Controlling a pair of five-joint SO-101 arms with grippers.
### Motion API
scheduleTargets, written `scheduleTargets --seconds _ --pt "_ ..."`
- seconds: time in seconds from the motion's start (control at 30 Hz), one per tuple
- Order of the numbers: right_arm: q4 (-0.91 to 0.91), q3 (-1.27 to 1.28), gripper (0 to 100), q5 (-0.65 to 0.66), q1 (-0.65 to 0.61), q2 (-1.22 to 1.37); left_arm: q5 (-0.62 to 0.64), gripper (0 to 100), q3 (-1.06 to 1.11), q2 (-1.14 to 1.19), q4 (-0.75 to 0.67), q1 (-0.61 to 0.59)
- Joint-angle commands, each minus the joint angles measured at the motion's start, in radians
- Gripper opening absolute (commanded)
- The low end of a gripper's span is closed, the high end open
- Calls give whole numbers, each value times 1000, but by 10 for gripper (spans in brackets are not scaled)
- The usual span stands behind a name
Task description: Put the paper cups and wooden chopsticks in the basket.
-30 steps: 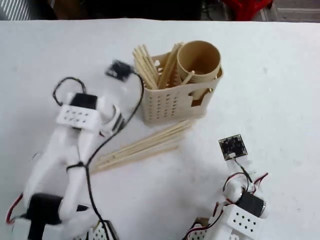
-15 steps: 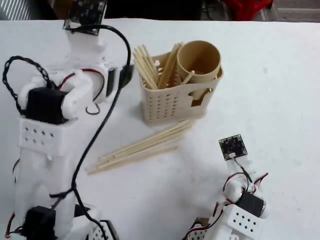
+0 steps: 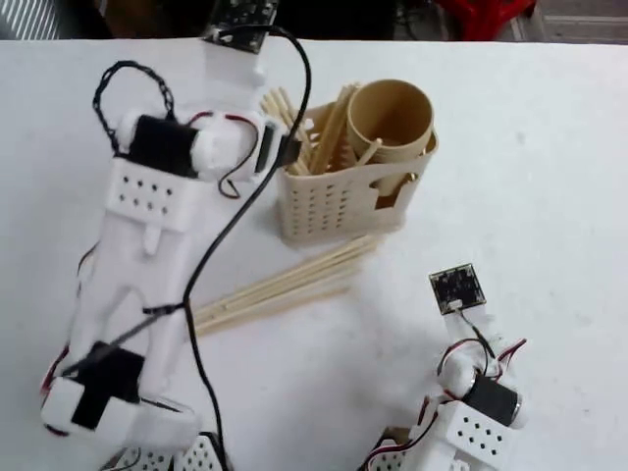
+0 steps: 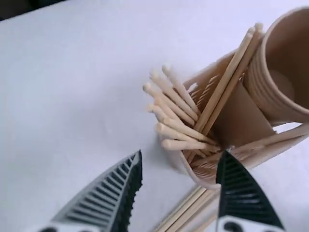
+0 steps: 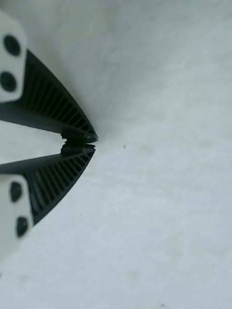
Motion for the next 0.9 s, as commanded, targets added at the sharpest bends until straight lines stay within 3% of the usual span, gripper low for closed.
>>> scheduleTargets --seconds 0.0,0.37,0.57,0.87 --pt "7 -3 17 -2 8 -7 11 253 -41 30 6 13" --pt "7 -3 17 -2 8 -7 11 249 -48 206 -54 16" --pt "7 -3 17 -2 8 -7 11 91 -49 239 -121 7" --pt "7 -3 17 -2 8 -7 3 32 -98 237 -140 -84"
